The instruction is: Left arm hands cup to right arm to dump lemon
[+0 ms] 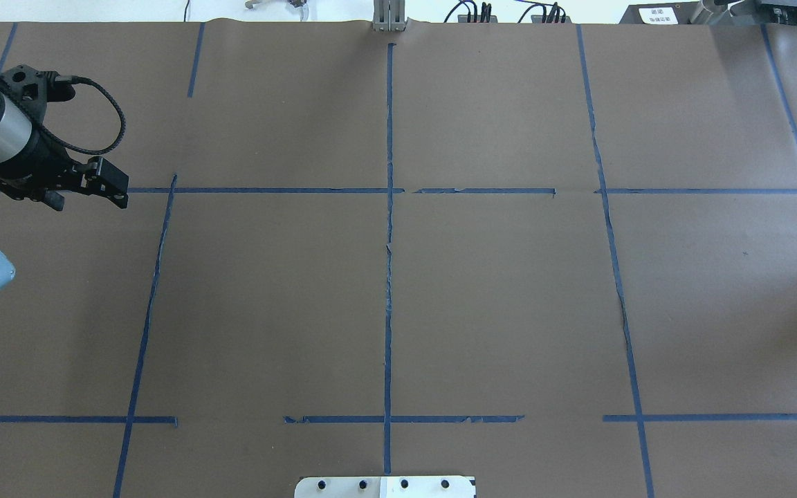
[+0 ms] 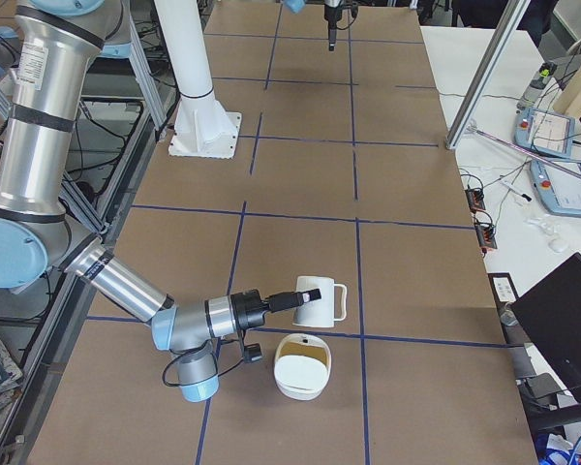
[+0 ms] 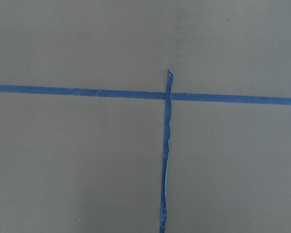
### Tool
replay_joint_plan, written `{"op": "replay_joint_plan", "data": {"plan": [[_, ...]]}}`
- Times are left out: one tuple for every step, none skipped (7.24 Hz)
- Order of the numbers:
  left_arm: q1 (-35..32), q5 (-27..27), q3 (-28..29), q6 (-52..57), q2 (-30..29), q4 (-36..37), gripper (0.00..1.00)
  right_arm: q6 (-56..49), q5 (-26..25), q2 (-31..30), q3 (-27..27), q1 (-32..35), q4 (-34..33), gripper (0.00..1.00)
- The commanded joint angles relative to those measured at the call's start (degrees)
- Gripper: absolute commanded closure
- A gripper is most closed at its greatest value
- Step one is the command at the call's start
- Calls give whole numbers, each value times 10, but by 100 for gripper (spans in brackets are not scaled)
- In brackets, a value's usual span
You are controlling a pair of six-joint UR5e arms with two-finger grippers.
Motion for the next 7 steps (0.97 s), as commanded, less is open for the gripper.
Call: {"op": "replay_joint_plan", "data": {"plan": [[0,0,0,0,-4,1,0,70,-7,-2,-2,1,13,78],[0,0,0,0,-4,2,0,89,-12,-2,-1,0,13,78],[0,0,0,0,-4,2,0,107,-14,-3,-2,1,19,78],[0,0,1,0,-4,2,0,118,-21,-4,-2,1,30,78],[0,0,1,0,-4,2,0,136,-22,-7,-2,1,30,79],[0,0,1,0,-4,2,0,138,-22,-7,-2,1,32,79],[0,0,0,0,-4,4,0,137,-22,-7,-2,1,32,79]]}}
